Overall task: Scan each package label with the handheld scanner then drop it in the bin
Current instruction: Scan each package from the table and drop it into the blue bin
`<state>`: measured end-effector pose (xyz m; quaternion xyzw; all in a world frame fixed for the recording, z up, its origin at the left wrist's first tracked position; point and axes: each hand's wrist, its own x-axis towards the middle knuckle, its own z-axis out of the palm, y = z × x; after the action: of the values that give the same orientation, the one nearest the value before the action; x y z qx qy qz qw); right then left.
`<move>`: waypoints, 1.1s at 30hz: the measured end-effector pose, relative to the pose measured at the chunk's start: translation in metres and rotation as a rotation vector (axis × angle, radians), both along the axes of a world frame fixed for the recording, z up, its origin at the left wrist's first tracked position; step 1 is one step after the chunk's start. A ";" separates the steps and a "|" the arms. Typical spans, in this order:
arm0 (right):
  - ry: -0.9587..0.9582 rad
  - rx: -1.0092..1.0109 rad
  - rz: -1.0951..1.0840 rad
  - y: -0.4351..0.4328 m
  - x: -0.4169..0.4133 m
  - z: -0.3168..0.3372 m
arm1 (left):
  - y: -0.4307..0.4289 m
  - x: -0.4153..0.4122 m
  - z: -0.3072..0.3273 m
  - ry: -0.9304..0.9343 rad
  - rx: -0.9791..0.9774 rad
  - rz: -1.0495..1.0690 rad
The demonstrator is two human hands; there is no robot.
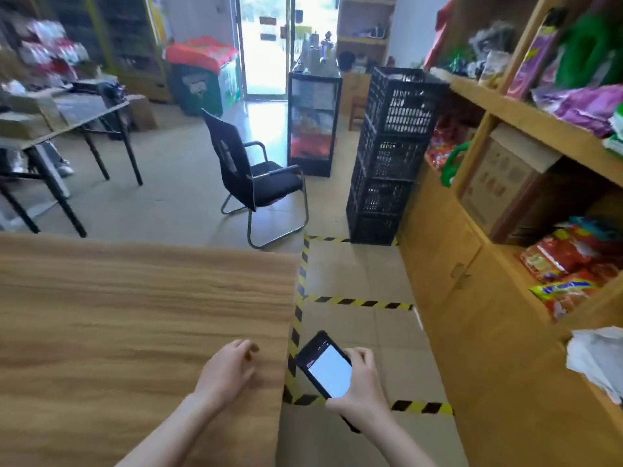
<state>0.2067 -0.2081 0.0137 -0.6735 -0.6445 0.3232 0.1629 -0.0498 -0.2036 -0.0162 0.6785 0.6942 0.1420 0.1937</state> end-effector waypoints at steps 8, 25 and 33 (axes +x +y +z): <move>0.030 0.019 0.186 0.109 0.042 0.021 | 0.061 0.045 0.011 -0.057 0.061 0.193; -0.106 -0.090 0.490 0.315 -0.069 -0.010 | 0.192 -0.037 -0.049 -0.142 -0.047 0.510; -0.217 -0.090 0.537 0.369 -0.148 -0.037 | 0.210 -0.061 -0.066 -0.141 -0.072 0.677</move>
<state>0.0590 0.1611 -0.0236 -0.5160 -0.7982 0.3094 -0.0284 -0.1107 0.0065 -0.0824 0.3911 0.8694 0.2202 0.2068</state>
